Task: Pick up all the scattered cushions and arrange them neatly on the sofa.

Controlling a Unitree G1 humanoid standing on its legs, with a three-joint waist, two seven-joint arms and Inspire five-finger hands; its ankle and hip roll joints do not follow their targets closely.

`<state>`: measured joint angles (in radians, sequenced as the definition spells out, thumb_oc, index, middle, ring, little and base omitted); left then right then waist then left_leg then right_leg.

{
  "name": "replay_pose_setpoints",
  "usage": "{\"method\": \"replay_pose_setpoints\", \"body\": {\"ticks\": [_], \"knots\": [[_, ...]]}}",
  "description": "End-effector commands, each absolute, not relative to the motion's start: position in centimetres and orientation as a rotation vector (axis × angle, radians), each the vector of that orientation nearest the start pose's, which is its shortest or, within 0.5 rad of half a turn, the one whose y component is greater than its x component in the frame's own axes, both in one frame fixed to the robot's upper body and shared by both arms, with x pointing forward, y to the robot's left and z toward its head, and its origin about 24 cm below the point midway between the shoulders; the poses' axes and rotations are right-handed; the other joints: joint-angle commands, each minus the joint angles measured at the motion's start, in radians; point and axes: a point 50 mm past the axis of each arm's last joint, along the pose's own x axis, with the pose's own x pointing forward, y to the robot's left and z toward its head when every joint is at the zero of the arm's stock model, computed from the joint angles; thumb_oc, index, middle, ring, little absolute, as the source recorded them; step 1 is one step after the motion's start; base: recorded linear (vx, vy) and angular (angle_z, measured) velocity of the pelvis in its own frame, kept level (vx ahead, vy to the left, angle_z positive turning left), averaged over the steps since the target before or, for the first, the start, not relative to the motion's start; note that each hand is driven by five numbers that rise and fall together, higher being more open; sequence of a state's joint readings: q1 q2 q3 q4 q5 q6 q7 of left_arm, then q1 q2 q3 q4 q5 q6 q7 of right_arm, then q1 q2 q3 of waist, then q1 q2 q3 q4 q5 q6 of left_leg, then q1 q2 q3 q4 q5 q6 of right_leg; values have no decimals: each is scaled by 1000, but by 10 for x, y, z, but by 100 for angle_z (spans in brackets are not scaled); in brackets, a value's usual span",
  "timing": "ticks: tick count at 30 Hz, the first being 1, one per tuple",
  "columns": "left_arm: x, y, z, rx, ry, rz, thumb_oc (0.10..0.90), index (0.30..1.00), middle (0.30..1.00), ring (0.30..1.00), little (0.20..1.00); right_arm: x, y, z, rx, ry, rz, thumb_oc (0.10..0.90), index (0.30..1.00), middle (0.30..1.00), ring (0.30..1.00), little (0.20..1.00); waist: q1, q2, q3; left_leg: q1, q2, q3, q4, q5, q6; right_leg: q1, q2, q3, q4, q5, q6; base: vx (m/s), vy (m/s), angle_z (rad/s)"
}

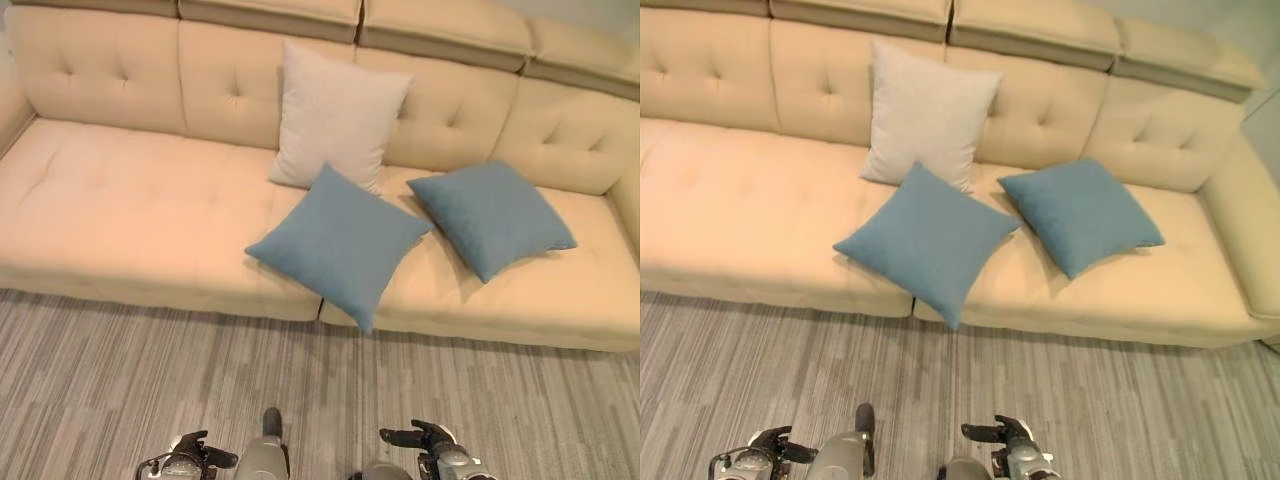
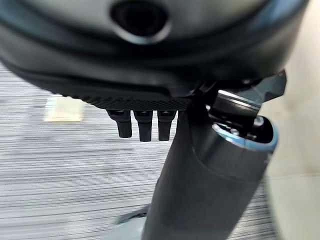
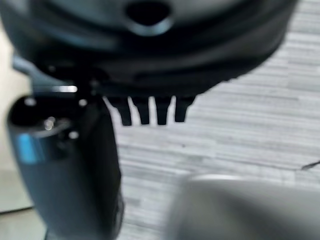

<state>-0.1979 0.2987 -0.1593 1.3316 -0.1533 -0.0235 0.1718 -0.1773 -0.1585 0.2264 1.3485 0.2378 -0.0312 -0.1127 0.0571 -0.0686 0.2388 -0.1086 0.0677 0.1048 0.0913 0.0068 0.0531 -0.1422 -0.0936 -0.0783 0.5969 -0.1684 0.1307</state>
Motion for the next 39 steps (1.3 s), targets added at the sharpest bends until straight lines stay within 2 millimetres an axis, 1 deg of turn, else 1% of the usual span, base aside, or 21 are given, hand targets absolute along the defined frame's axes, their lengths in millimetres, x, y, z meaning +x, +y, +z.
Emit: {"method": "replay_pose_setpoints", "body": {"ticks": [1,6,11,12,14,17,18,19,20,21,22,23,25,27,28,31,32,33,35,37,39], "knots": [[162,273,-128,406,1032,305,800,900,900,900,900,141,-210,-154,-172,1114,-182,800,900,900,900,900,-15,14,-17,-67,-22,-56,65,-49,-48,-29,22,-40,-274,87,-12,322,-96,51],[167,269,-128,386,1023,315,800,900,900,900,900,131,-209,-158,-191,1170,-170,800,900,900,900,900,-46,-19,-9,-8,-30,-102,60,-116,-68,-104,-35,-41,-488,174,12,332,-117,49],[170,266,-128,376,1017,315,800,900,900,900,900,135,-216,-155,-162,1141,-206,800,900,900,900,900,-79,-19,22,50,-42,-135,73,-183,-87,-177,-50,5,-517,229,28,324,-118,44],[164,282,-125,418,1044,323,800,900,900,900,900,159,-266,-134,-189,1110,-258,800,900,900,900,900,-79,-27,18,92,-26,-152,71,-206,-104,-189,-56,-5,-523,236,34,438,-270,25],[169,282,-122,422,1024,308,800,900,900,900,900,155,-270,-133,-199,1093,-286,800,900,900,900,900,-84,-35,17,101,-34,-162,71,-212,-109,-181,-70,-10,-525,240,34,294,-197,36],[153,289,-127,460,1083,283,800,900,900,900,900,142,-291,-131,-228,1135,-352,800,900,900,900,900,-91,-40,-14,150,-15,-172,114,-240,-133,-154,-49,3,-487,242,21,475,-335,55],[147,293,-127,482,1096,276,800,900,900,900,900,154,-297,-124,-251,1096,-363,800,900,900,900,900,-88,-40,-18,111,19,-144,293,-170,-165,-109,-30,-6,-465,220,-7,289,-299,39],[155,294,-123,481,1067,287,800,900,900,900,900,171,-301,-114,-253,1038,-389,800,900,900,900,900,-81,-38,0,32,46,-127,449,-120,-172,-88,-18,-15,-455,203,-32,322,-409,41],[167,295,-118,480,1021,301,800,900,900,900,900,180,-306,-108,-249,1002,-421,800,900,900,900,900,-77,-48,15,-15,67,-108,538,-84,-164,-72,-12,-18,-453,187,-53,83,-296,22],[194,292,-104,456,891,336,800,900,900,900,900,190,-312,-99,-235,950,-474,800,900,900,900,900,-63,-43,37,-70,105,-92,598,-68,-152,-54,10,-27,-445,162,-74,49,-217,12],[194,292,-104,457,890,337,800,900,900,900,900,190,-312,-99,-234,950,-473,800,900,900,900,900,-66,-47,35,-74,101,-94,595,-63,-151,-57,6,-29,-446,164,-74,43,-187,-8],[215,289,-91,451,790,355,800,900,900,900,900,204,-313,-91,-222,885,-509,800,900,900,900,900,-57,-51,47,-122,112,-83,589,-51,-138,-48,12,-32,-447,149,-82,34,-122,-14],[230,299,-71,379,657,443,800,900,900,900,900,174,-310,-101,-116,816,-498,800,900,900,900,900,-91,-57,66,-174,148,-44,527,-55,-130,-58,47,1,-425,125,-80,70,-32,8],[235,307,-57,353,554,493,800,900,900,900,900,165,-310,-93,-121,705,-483,800,900,900,900,900,-111,-55,71,-190,158,-34,410,-58,-134,-56,76,51,-406,107,-76,169,187,-18],[238,313,-48,370,517,506,800,900,900,900,900,175,-316,-79,-134,615,-493,800,900,900,900,900,-111,-49,67,-210,147,-59,333,-48,-138,-43,88,73,-405,95,-74,259,237,-68],[251,318,-32,396,440,506,800,900,900,900,900,208,-325,-47,-157,453,-525,800,900,900,900,900,-89,-16,57,-209,143,-152,117,63,-169,3,132,140,-383,53,-69,301,196,-105],[251,318,-32,396,440,506,800,900,900,900,900,208,-325,-47,-157,453,-525,800,900,900,900,900,-89,-16,57,-209,143,-152,115,64,-169,2,132,140,-383,54,-69,310,172,-121],[265,315,-16,414,361,492,800,900,900,900,900,223,-328,-30,-153,366,-541,800,900,900,900,900,-78,-4,54,-237,142,-187,44,78,-172,27,144,172,-377,35,-67,309,173,-106],[272,314,-6,429,316,480,800,900,900,900,900,234,-331,-15,-132,295,-557,800,900,900,900,900,-71,8,33,-208,144,-197,-31,70,-177,58,149,213,-367,-9,-54,380,237,-100],[278,312,3,444,274,476,800,900,900,900,900,235,-334,-10,-119,274,-572,800,900,900,900,900,-77,20,24,-202,152,-178,-18,82,-183,65,146,220,-369,-8,-50,201,210,-110],[303,309,37,463,147,470,800,900,900,900,900,256,-331,8,-63,198,-554,800,900,900,900,900,-85,20,10,-198,126,-159,19,85,-183,51,113,258,-372,-11,-31,173,313,-87]]}}
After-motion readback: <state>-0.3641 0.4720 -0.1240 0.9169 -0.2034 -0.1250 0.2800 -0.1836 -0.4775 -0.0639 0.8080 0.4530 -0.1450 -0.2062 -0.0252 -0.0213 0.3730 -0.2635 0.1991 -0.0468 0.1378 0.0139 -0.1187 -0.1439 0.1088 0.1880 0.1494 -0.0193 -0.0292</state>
